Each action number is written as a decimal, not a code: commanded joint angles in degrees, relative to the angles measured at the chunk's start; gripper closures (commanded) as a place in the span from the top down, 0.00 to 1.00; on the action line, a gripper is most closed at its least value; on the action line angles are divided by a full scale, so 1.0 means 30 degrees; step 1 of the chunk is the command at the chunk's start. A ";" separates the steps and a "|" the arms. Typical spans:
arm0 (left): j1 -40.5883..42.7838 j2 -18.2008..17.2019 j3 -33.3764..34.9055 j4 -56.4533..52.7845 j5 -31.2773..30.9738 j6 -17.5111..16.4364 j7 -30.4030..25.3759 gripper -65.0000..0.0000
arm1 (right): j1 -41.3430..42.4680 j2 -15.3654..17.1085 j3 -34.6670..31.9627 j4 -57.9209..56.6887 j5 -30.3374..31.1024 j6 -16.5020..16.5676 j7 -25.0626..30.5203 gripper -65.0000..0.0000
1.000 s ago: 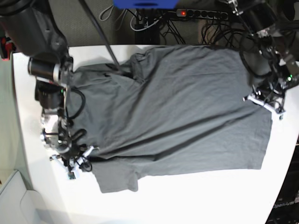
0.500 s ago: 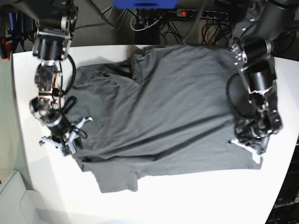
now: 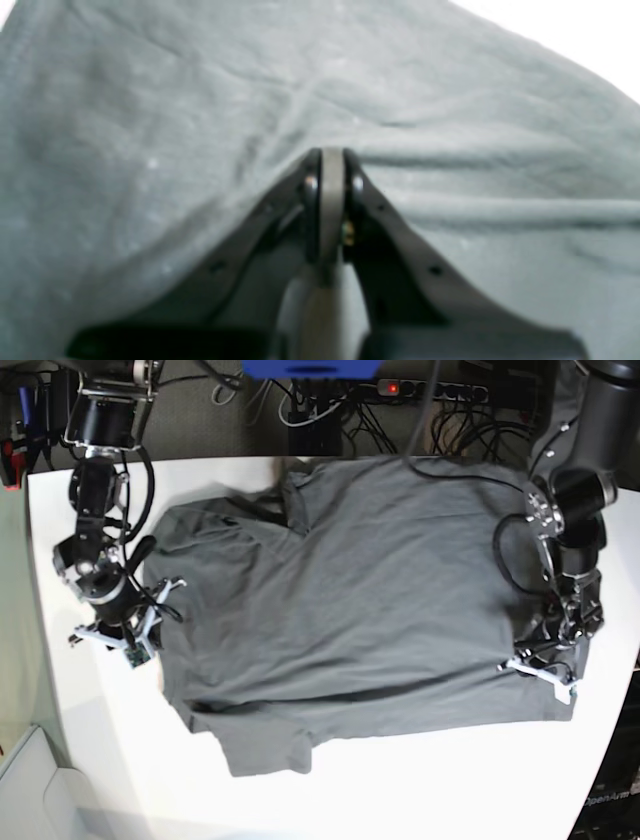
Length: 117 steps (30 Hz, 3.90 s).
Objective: Layout the t-shirt on the table in an organized manner, then fold the t-shirt properly
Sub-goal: 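Move both grippers to the shirt's shoulder corners and grasp them, then lift the shoulder edge with both grippers and fold it over toward the hem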
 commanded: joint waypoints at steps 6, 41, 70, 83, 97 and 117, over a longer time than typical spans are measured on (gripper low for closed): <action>-0.0891 -0.0849 0.0025 0.0010 0.0670 0.0689 0.0708 0.01 | -0.1012 0.0165 0.0063 0.0924 0.0174 0.1123 0.0245 0.17; 1.5695 0.3751 -0.6568 2.8640 0.0377 -0.1274 1.5741 0.69 | -0.5085 -0.2385 0.0590 0.7107 0.0174 0.1753 -0.7139 0.58; 1.5431 0.4074 -0.7623 2.1548 0.0260 -0.1860 1.1199 0.52 | -0.6638 -0.2619 0.0678 0.7077 0.0145 0.1753 -0.7110 0.58; 1.5402 0.4162 -0.7623 2.1577 0.0231 -0.1860 1.1316 0.10 | -0.7517 -0.2619 -0.0670 0.7165 0.0174 0.1753 -0.7110 0.58; 1.5490 0.4162 -0.7623 2.1636 0.0260 -0.1860 1.1375 0.09 | -0.6931 -0.2590 -0.1901 0.5319 0.0145 0.1753 -0.7139 0.58; 1.4347 0.4074 -0.7623 2.3248 0.0231 -0.1860 1.1521 0.09 | -0.5290 -0.1095 -0.1725 0.4616 0.0086 0.1753 -0.7110 0.00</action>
